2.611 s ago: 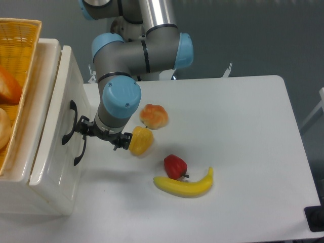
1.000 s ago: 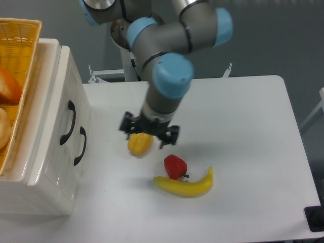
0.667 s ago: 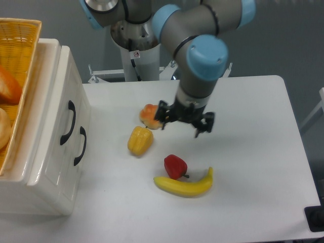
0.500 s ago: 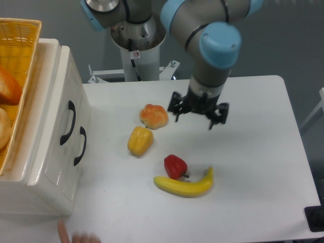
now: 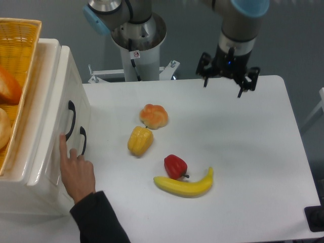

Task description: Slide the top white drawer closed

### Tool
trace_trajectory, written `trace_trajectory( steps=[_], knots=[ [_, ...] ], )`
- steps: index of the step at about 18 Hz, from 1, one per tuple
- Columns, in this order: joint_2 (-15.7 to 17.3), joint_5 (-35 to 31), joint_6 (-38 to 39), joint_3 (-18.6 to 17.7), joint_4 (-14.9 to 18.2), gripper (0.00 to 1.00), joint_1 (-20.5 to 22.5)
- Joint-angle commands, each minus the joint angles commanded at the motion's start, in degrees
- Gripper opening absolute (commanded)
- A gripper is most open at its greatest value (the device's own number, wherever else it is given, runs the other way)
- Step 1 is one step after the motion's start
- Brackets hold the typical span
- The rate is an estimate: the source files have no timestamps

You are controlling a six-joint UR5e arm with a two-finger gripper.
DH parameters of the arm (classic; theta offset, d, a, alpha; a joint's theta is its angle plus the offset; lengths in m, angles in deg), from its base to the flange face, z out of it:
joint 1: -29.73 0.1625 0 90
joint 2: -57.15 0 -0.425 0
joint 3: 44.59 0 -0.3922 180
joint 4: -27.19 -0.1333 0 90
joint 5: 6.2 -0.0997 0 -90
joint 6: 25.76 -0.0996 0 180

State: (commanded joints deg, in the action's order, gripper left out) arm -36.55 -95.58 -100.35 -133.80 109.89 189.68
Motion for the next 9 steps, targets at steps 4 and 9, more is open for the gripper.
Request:
trace_trajectory(
  steps=[4, 9],
  knots=[
    [2.8, 0.4, -6.8, -2.7, 0.0, 1.0, 4.2],
    [3.6, 0.4, -9.2, -3.5, 0.0, 1.0, 5.6]
  ],
)
